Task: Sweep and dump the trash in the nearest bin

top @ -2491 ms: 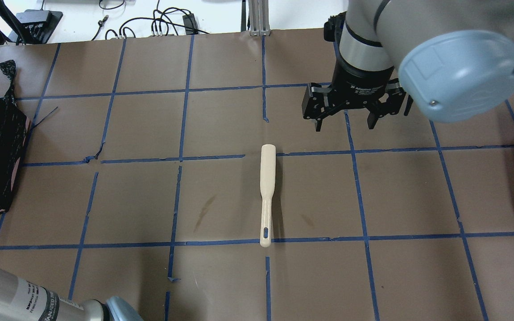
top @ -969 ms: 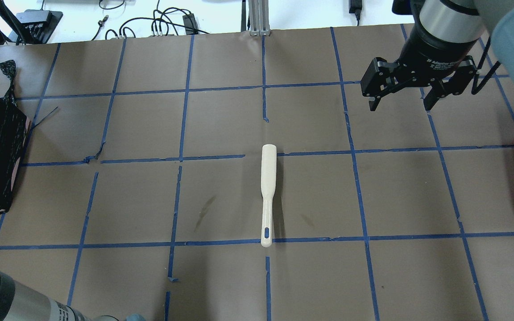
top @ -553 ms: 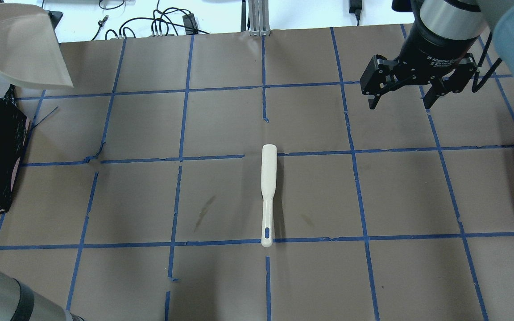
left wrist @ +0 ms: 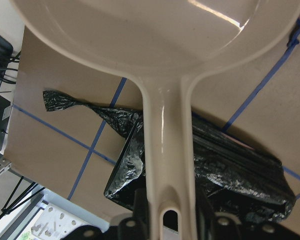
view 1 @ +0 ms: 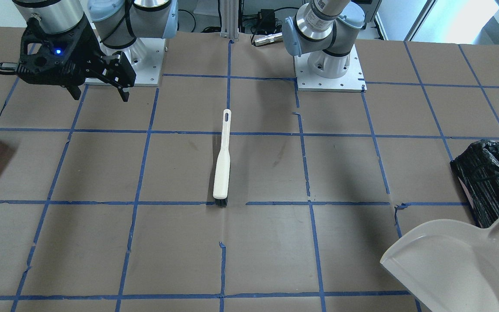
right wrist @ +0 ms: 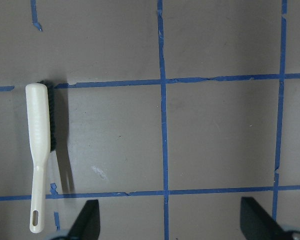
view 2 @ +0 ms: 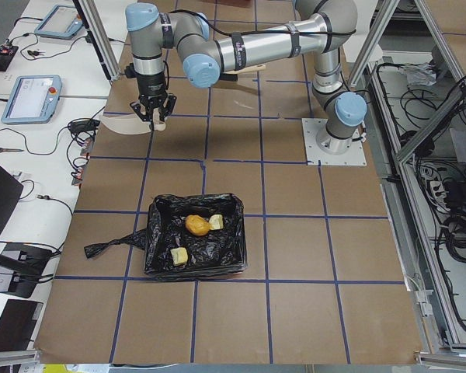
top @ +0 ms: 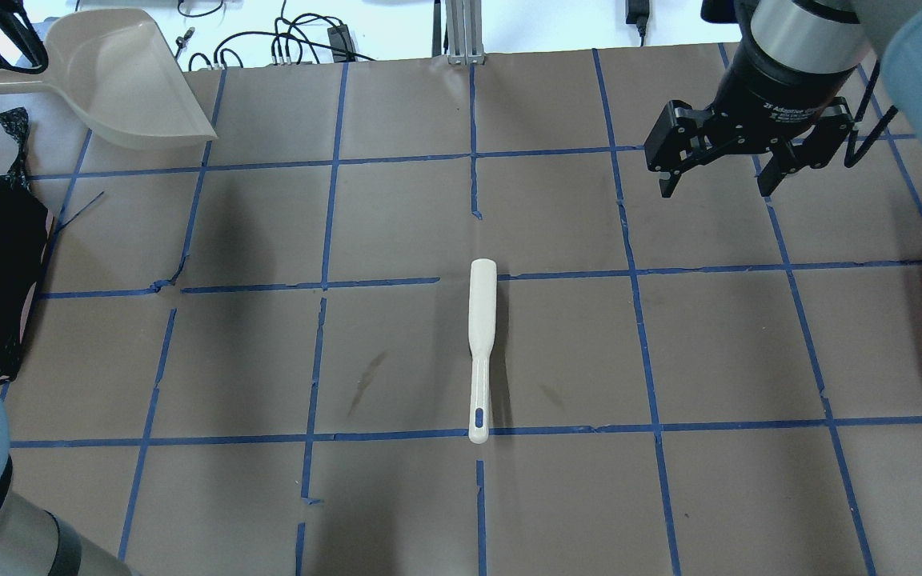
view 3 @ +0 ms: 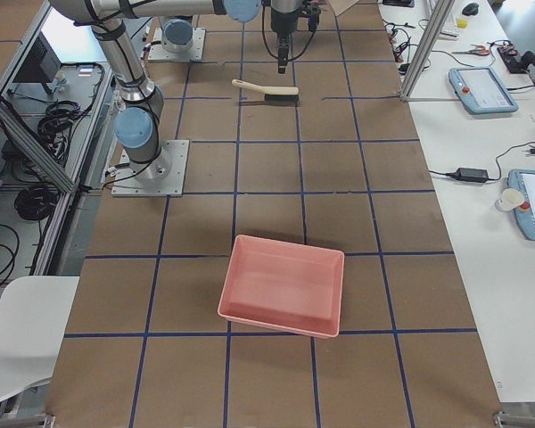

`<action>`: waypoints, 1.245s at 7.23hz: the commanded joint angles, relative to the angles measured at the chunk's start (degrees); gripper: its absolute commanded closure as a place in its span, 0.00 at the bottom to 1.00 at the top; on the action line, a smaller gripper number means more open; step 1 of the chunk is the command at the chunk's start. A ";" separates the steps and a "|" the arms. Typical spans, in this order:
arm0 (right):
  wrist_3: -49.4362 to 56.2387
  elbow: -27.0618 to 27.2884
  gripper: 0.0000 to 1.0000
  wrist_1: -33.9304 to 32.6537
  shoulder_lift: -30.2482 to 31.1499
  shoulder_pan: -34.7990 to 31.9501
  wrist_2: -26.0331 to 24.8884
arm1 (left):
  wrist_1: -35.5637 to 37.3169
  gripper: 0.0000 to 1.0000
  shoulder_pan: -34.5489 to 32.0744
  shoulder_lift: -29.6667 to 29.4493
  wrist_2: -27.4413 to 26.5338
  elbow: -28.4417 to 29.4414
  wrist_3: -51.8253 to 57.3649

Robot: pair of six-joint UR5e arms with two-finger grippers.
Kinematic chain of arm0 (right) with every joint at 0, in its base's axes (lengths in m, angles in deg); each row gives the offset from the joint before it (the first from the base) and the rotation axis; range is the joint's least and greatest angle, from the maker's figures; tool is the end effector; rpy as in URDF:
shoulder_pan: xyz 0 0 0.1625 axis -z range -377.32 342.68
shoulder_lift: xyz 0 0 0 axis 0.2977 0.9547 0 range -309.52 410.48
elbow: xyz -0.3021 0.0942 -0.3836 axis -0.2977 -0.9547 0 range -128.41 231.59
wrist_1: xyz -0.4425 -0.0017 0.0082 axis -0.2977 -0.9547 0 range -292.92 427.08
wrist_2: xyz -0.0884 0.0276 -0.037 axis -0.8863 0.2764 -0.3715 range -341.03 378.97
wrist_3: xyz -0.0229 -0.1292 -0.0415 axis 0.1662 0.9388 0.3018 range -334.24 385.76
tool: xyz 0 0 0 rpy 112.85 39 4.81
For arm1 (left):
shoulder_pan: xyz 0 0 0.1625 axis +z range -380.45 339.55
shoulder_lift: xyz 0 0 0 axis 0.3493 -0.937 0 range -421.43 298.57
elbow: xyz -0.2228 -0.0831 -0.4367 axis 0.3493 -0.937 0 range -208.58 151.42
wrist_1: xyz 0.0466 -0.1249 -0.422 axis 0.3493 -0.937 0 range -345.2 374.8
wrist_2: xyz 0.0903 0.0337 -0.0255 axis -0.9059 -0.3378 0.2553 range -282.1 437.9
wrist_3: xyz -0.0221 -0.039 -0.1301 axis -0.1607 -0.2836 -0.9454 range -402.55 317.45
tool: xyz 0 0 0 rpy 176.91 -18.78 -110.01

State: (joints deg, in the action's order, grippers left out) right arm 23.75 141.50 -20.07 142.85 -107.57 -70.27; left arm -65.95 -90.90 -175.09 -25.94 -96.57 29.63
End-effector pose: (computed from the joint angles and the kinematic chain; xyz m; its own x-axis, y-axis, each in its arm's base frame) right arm 0.1374 -0.4992 0.5393 -0.9994 0.0308 -0.0131 0.0307 0.9995 0.0073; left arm 0.1523 -0.7289 0.4865 -0.5926 0.7807 -0.1984 0.7595 0.6236 0.1852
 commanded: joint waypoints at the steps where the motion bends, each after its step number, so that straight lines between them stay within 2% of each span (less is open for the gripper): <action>1: -0.01 0.09 0.00 0.05 0.00 -0.02 0.03 | 0.77 1.00 -3.27 -0.24 2.33 -3.53 -11.57; 4: -0.01 0.18 0.00 0.05 0.09 -0.10 -0.06 | 1.99 1.00 -10.56 0.11 2.41 -8.54 -27.58; 5: -0.10 0.18 0.00 0.14 0.09 -0.10 -0.06 | 4.35 1.00 -12.59 0.46 7.63 -10.13 -30.49; 6: -0.10 0.18 0.00 0.31 0.18 -0.10 -0.06 | 4.81 1.00 -14.08 -0.06 10.47 -10.93 -38.18; 9: -0.54 0.27 0.00 0.31 0.35 -0.19 0.03 | 5.08 1.00 -21.11 -0.85 14.36 -11.89 -49.47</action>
State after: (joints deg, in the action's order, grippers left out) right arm 23.46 141.75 -19.75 143.16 -107.74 -70.25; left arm -61.00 -109.13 -175.66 -12.95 -107.78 -14.77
